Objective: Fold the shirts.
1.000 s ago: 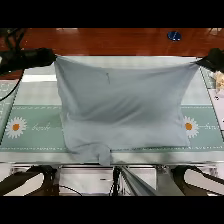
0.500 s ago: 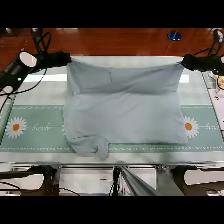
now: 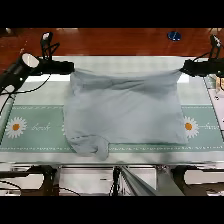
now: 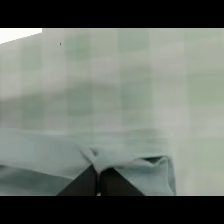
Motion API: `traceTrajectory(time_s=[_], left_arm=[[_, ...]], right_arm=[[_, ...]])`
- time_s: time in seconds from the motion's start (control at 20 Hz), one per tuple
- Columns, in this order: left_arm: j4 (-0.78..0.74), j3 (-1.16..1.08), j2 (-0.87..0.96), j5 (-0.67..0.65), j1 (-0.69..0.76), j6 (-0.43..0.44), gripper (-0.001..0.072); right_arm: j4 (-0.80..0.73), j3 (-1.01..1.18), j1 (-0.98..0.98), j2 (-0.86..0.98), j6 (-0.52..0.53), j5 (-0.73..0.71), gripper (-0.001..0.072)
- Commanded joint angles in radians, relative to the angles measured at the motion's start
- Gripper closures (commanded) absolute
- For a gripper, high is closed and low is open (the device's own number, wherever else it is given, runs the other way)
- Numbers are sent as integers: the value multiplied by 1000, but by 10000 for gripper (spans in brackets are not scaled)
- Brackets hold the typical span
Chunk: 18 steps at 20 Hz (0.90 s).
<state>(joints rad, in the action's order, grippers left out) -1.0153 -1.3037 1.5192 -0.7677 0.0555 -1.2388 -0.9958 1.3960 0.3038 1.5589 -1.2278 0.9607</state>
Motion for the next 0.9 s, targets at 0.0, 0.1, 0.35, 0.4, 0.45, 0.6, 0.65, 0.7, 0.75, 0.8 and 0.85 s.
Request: traceTrajectory(time_s=[0.0, 0.1, 0.35, 0.4, 0.45, 0.6, 0.65, 0.7, 0.75, 0.8, 0.85], left_arm=[[-28, 5, -40, -370, -26, -57, 686], [-37, 44, -37, -377, -26, -58, 686], [-112, 111, 16, -348, -27, -57, 686], [-123, 111, 26, -343, -27, -56, 686], [-120, 111, 37, -332, -29, -56, 686], [-85, 111, 72, -274, -16, -56, 678], [-49, 111, 79, -253, -11, -56, 643], [-7, 111, 79, -245, -10, -56, 524], [7, 101, 75, -266, -15, -57, 394], [-9, 76, 66, -346, -32, -57, 302], [-50, 45, 50, -450, -61, -56, 302]], right_arm=[[-186, 0, 19, -52, -90, 273, 687], [-286, -22, 19, -45, -124, 284, 688], [-347, -59, 17, 16, -80, 232, 687], [-345, -59, 17, 21, -80, 218, 687], [-335, -59, 16, 23, -80, 206, 687], [-224, -60, 16, 24, -80, 193, 684], [-181, -59, 16, 24, -80, 193, 678], [-146, -59, 16, 23, -79, 195, 606], [-124, -55, 17, 22, -70, 219, 515], [-134, -31, 21, 17, -56, 291, 438], [-151, -4, 35, 0, -48, 363, 410]])
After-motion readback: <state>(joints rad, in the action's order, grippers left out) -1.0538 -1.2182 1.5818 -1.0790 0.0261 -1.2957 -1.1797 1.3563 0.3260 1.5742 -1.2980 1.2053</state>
